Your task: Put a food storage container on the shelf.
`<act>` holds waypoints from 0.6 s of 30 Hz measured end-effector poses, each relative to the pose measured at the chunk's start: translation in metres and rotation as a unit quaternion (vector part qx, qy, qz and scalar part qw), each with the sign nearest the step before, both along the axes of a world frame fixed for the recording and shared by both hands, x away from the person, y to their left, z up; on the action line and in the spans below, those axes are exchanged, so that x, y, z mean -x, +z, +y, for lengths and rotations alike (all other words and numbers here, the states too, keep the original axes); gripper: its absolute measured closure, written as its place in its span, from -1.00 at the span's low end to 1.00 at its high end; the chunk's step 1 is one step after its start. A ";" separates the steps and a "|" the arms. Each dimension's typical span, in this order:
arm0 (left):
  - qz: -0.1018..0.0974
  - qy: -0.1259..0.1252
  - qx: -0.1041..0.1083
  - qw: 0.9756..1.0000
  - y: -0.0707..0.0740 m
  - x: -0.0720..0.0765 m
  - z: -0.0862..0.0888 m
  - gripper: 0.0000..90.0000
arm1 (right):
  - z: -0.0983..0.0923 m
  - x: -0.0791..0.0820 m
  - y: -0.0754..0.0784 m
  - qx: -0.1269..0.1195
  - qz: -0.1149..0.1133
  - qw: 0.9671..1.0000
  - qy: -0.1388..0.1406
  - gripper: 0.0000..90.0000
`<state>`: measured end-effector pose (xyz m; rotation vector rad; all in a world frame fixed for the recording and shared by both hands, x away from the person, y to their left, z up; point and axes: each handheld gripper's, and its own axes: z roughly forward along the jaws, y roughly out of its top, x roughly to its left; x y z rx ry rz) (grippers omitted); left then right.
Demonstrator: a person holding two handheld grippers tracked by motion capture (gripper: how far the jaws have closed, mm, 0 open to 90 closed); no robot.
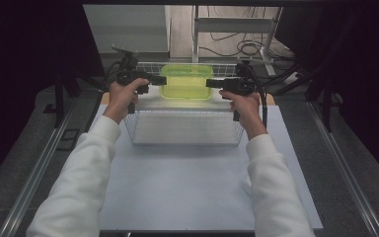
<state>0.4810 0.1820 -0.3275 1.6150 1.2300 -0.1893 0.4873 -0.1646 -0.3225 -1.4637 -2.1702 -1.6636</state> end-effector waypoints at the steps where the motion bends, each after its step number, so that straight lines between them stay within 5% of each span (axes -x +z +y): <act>1: 0.007 0.002 0.006 1.000 -0.002 -0.003 0.001 0.71 | 0.000 -0.004 -0.003 -0.008 0.004 1.000 -0.005 0.65; 13: 0.039 0.016 0.052 0.998 -0.016 -0.018 0.005 0.60 | 0.003 -0.016 -0.014 -0.052 0.048 0.997 -0.043 0.57; 18: 0.040 0.018 0.055 0.998 -0.017 -0.019 0.005 0.59 | 0.002 -0.017 -0.016 -0.062 0.054 0.995 -0.049 0.55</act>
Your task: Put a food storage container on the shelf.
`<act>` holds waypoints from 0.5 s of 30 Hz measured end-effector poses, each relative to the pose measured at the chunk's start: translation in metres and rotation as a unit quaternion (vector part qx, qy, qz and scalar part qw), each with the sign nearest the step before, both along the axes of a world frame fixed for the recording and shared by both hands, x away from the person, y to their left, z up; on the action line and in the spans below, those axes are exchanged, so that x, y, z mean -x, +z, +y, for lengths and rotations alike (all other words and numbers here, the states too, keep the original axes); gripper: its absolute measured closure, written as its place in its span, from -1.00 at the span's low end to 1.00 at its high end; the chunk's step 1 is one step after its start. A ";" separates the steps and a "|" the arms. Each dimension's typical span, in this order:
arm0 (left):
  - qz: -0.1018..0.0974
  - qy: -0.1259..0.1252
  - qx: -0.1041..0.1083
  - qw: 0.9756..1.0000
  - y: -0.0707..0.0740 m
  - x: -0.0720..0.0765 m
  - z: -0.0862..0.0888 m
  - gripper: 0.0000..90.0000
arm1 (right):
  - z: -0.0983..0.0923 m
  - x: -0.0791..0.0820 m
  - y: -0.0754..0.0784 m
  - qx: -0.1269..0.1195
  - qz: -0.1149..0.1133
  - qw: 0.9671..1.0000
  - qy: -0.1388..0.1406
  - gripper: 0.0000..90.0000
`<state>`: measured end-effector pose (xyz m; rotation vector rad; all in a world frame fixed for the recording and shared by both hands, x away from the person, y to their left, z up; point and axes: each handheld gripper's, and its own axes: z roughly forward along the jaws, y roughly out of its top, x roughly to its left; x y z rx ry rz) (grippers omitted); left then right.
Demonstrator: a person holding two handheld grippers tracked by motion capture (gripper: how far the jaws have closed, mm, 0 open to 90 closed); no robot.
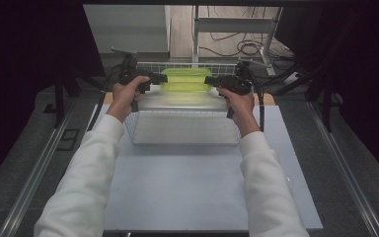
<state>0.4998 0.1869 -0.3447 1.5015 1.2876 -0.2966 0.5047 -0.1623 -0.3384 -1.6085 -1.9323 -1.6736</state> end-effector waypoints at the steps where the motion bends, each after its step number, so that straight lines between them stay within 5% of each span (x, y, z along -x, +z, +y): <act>1: -0.004 -0.002 -0.005 1.000 0.000 0.000 -0.001 0.57 | 0.000 0.000 0.000 -0.002 0.001 1.000 -0.002 0.54; 5: -0.024 0.004 -0.020 1.000 0.002 0.003 -0.002 0.40 | 0.001 0.002 0.002 -0.002 -0.010 1.000 -0.009 0.37; 8: -0.048 0.022 -0.031 0.998 0.008 0.008 0.000 0.11 | 0.005 0.011 0.009 0.040 -0.056 0.997 -0.030 0.15; 12: -0.080 0.038 -0.040 0.995 0.019 0.018 0.003 -0.17 | 0.003 0.023 0.021 0.065 -0.090 0.993 -0.049 -0.03; 15: -0.117 0.039 -0.060 0.991 0.030 0.035 0.005 -0.27 | -0.002 0.029 0.027 0.084 -0.103 0.990 -0.053 -0.09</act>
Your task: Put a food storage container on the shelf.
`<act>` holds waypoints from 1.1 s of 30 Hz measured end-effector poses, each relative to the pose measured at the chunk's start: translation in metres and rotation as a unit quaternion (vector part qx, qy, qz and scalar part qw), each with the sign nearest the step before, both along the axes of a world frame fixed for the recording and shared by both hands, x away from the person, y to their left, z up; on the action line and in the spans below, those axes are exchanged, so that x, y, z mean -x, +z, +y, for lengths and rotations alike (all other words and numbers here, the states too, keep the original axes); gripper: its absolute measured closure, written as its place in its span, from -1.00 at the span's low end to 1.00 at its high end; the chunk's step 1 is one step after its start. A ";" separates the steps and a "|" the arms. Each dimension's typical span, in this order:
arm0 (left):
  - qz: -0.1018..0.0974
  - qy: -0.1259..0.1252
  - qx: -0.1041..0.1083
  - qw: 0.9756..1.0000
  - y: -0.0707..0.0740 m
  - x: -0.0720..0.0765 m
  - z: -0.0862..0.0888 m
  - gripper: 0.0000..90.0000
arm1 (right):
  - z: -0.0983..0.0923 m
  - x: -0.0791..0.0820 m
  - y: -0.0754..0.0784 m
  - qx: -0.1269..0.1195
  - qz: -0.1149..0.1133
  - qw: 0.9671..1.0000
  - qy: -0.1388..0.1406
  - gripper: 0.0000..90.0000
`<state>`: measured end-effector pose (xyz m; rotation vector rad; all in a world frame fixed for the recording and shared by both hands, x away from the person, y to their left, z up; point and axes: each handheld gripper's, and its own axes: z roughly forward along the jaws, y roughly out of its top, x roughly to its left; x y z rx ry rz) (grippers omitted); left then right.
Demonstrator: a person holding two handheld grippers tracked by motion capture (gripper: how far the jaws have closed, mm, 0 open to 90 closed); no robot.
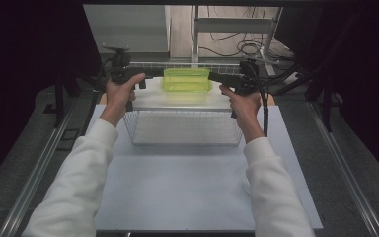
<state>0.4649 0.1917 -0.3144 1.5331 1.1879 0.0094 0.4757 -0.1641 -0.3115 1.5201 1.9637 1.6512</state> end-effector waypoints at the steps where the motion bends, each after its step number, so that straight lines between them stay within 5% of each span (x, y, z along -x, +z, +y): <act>1: 0.000 0.000 0.000 1.000 0.000 0.000 0.000 -0.28 | -0.002 0.003 0.002 0.007 -0.005 1.000 0.001 -0.10; 6: -0.038 -0.018 -0.018 0.999 0.010 0.029 0.000 -0.31 | -0.012 0.018 0.013 0.023 -0.023 0.999 0.010 -0.13; 15: -0.070 -0.040 -0.050 0.995 0.013 0.068 0.004 -0.32 | -0.024 0.046 0.023 0.053 -0.031 0.997 0.046 -0.17; 18: -0.079 -0.048 -0.064 0.994 0.010 0.085 0.007 -0.32 | -0.028 0.062 0.021 0.076 -0.023 0.994 0.074 -0.21; 26: -0.074 -0.075 -0.115 0.988 -0.011 0.121 0.003 -0.32 | -0.034 0.099 0.004 0.129 -0.016 0.984 0.125 -0.22; 33: -0.061 -0.096 -0.137 0.984 -0.037 0.145 -0.002 -0.32 | -0.045 0.120 -0.021 0.151 0.004 0.978 0.144 -0.22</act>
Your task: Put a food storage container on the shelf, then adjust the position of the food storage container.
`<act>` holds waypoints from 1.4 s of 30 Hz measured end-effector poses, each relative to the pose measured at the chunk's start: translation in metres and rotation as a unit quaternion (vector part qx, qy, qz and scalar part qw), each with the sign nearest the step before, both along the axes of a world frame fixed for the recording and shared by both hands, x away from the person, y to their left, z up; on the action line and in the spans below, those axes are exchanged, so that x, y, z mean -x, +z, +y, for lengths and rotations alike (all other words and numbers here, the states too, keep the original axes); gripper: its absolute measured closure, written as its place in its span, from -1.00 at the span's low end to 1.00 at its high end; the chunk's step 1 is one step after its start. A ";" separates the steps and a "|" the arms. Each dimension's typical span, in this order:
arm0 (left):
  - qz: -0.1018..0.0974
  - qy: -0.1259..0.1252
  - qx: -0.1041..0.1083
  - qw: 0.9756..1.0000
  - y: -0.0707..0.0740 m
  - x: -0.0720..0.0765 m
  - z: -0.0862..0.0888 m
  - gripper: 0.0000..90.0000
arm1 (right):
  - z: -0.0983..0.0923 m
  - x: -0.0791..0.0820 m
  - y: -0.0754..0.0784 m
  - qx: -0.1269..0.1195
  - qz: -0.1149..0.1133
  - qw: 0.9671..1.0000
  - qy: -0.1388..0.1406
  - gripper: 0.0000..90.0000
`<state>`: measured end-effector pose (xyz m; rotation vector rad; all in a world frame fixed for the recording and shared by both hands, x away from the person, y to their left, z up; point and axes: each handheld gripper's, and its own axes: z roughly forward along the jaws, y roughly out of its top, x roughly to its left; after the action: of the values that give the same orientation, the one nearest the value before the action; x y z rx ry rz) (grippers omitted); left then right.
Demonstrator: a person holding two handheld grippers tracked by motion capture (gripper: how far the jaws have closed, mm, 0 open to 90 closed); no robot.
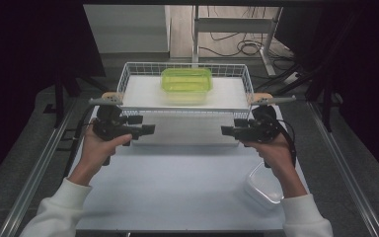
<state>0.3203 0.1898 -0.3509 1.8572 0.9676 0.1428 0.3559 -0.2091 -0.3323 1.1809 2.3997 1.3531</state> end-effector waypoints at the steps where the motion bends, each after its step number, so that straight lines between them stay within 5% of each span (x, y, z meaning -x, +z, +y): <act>1: 0.007 -0.002 -0.006 1.000 -0.011 0.006 -0.002 -0.32 | -0.005 0.005 -0.010 0.004 0.013 1.000 0.006 -0.22; 9: 0.041 -0.009 -0.033 0.999 -0.047 0.019 -0.004 -0.32 | -0.017 0.018 -0.043 0.040 0.039 0.998 0.018 -0.21; 19: 0.072 -0.007 -0.055 0.996 -0.079 0.023 -0.002 -0.32 | -0.015 0.027 -0.065 0.074 0.058 0.995 0.030 -0.20; 28: 0.068 -0.001 -0.057 0.996 -0.080 0.026 -0.002 -0.32 | -0.012 0.026 -0.084 0.081 0.069 0.994 0.030 -0.20; 42: 0.068 0.008 -0.058 0.996 -0.086 0.028 -0.001 -0.32 | -0.023 0.038 -0.081 0.073 0.061 0.995 0.018 -0.15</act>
<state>0.2924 0.1893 -0.4369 1.9871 1.0871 0.0848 0.3182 -0.2321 -0.4134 1.2184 2.5655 1.1215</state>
